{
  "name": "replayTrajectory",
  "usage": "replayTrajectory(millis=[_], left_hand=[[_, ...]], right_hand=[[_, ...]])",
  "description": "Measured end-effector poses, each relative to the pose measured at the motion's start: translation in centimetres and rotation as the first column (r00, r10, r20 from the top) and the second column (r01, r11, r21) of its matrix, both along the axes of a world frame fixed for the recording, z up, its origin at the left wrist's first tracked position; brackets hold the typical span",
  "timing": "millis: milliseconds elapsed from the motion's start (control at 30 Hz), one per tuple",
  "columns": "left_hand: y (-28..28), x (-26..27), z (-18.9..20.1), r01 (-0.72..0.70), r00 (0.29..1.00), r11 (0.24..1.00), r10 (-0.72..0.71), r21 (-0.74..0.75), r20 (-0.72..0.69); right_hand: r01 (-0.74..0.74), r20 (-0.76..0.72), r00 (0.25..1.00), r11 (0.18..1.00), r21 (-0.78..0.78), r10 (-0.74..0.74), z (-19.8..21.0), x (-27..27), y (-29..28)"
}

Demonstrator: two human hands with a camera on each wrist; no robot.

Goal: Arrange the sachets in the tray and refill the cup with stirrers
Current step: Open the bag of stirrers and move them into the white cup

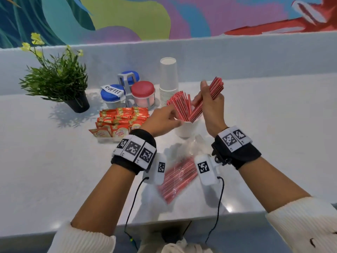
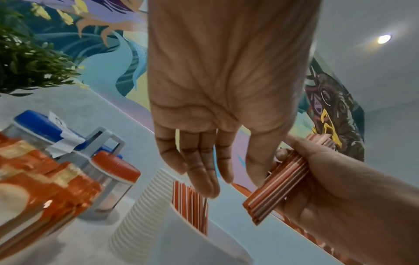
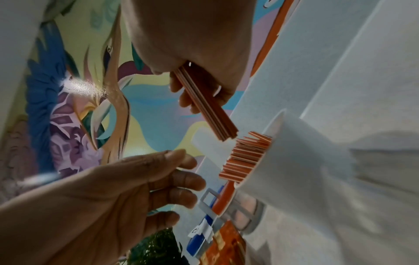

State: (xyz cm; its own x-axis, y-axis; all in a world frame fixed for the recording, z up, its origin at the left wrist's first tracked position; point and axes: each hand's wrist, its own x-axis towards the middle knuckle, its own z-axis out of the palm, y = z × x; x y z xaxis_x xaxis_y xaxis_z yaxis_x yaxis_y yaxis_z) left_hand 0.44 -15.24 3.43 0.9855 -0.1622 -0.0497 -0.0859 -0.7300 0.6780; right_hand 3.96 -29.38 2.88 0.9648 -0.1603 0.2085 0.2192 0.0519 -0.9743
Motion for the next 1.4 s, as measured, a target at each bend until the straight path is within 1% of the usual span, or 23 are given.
replayTrajectory(millis=[67, 167, 233, 300, 367, 400, 433, 467, 500, 567, 633, 733, 767, 867, 933, 967, 1000, 1100, 1133, 1200, 1267, 1333, 1400], left_hand=[[0.5, 1.3, 0.9, -0.041, 0.998, 0.998, 0.043, -0.042, 0.040], [1.5, 3.0, 1.1, -0.099, 0.993, 0.990, 0.104, -0.100, 0.046], [2.1, 3.8, 0.5, -0.156, 0.986, 0.979, 0.161, -0.134, 0.034], [2.3, 4.4, -0.3, -0.222, 0.973, 0.962, 0.229, -0.161, 0.025], [2.5, 5.2, -1.0, -0.273, 0.961, 0.940, 0.274, -0.204, -0.020], [2.6, 5.6, -1.3, -0.292, 0.956, 0.930, 0.288, -0.223, -0.053], [2.6, 5.9, -1.6, -0.307, 0.952, 0.922, 0.295, -0.237, -0.085], [2.6, 6.3, -1.9, -0.317, 0.948, 0.915, 0.302, -0.248, -0.099], [2.6, 6.6, -2.0, -0.322, 0.946, 0.905, 0.302, -0.276, -0.116], [2.6, 7.4, -2.3, -0.342, 0.939, 0.864, 0.305, -0.370, -0.158], [2.4, 8.2, -2.4, -0.350, 0.936, 0.817, 0.294, -0.459, -0.191], [2.2, 8.8, -2.5, -0.332, 0.943, 0.811, 0.281, -0.482, -0.177], [2.2, 8.8, -2.5, -0.327, 0.945, 0.805, 0.277, -0.495, -0.173], [2.3, 9.1, -2.9, -0.324, 0.945, 0.770, 0.293, -0.549, -0.147], [2.4, 8.9, -3.0, -0.322, 0.943, 0.742, 0.305, -0.589, -0.131], [2.4, 8.7, -3.0, -0.313, 0.945, 0.743, 0.307, -0.592, -0.114], [2.3, 8.6, -3.1, -0.299, 0.948, 0.744, 0.305, -0.597, -0.094], [2.1, 8.0, -3.4, -0.238, 0.964, 0.750, 0.261, -0.617, -0.055], [2.1, 7.8, -3.5, -0.220, 0.968, 0.758, 0.249, -0.613, -0.039], [2.0, 7.8, -3.7, -0.200, 0.968, 0.794, 0.251, -0.574, 0.010], [1.9, 7.7, -3.8, -0.189, 0.963, 0.820, 0.261, -0.540, 0.059], [1.7, 7.6, -3.8, -0.188, 0.958, 0.835, 0.272, -0.518, 0.091], [1.5, 7.6, -3.9, -0.202, 0.954, 0.829, 0.287, -0.522, 0.086]], right_hand=[[0.026, 0.021, 0.999, 1.000, 0.007, -0.027, 1.0, 1.2, 0.6], [0.042, 0.027, 0.999, 0.999, -0.033, -0.042, 1.2, 2.7, 1.6], [0.019, -0.004, 1.000, 0.994, -0.108, -0.019, 0.5, 3.4, 2.2], [-0.034, -0.068, 0.998, 0.974, -0.223, 0.019, -0.9, 4.0, 2.5], [-0.092, -0.129, 0.991, 0.922, -0.376, 0.046, -2.4, 4.5, 2.8], [-0.126, -0.154, 0.986, 0.861, -0.493, 0.056, -3.0, 4.7, 2.9], [-0.156, -0.156, 0.985, 0.778, -0.609, 0.076, -3.4, 4.6, 2.9], [-0.180, -0.148, 0.983, 0.696, -0.695, 0.106, -3.7, 4.6, 2.9], [-0.194, -0.140, 0.981, 0.653, -0.732, 0.134, -3.7, 4.6, 2.9], [-0.213, -0.144, 0.977, 0.634, -0.743, 0.159, -3.8, 4.8, 2.9], [-0.170, -0.122, 0.985, 0.611, -0.773, 0.120, -4.2, 5.3, 2.8], [-0.100, -0.064, 0.995, 0.570, -0.815, 0.082, -4.6, 5.3, 2.7], [-0.097, -0.052, 0.994, 0.579, -0.810, 0.094, -4.4, 5.1, 2.7], [-0.127, -0.036, 0.989, 0.678, -0.724, 0.147, -4.1, 4.9, 2.4], [-0.130, -0.054, 0.990, 0.734, -0.667, 0.127, -4.2, 4.9, 2.3], [-0.129, -0.067, 0.991, 0.750, -0.649, 0.113, -4.3, 5.0, 2.3], [-0.132, -0.079, 0.991, 0.751, -0.648, 0.106, -4.3, 5.0, 2.3], [-0.160, -0.109, 0.987, 0.690, -0.706, 0.117, -4.5, 5.3, 2.4], [-0.167, -0.119, 0.986, 0.680, -0.713, 0.118, -4.6, 5.4, 2.4], [-0.176, -0.134, 0.984, 0.697, -0.695, 0.115, -4.7, 5.4, 2.5], [-0.158, -0.110, 0.987, 0.712, -0.684, 0.113, -4.8, 5.3, 2.4], [-0.117, -0.061, 0.993, 0.746, -0.656, 0.102, -4.7, 5.1, 2.3], [-0.031, 0.001, 0.999, 0.793, -0.608, 0.040, -4.7, 4.8, 2.3]])
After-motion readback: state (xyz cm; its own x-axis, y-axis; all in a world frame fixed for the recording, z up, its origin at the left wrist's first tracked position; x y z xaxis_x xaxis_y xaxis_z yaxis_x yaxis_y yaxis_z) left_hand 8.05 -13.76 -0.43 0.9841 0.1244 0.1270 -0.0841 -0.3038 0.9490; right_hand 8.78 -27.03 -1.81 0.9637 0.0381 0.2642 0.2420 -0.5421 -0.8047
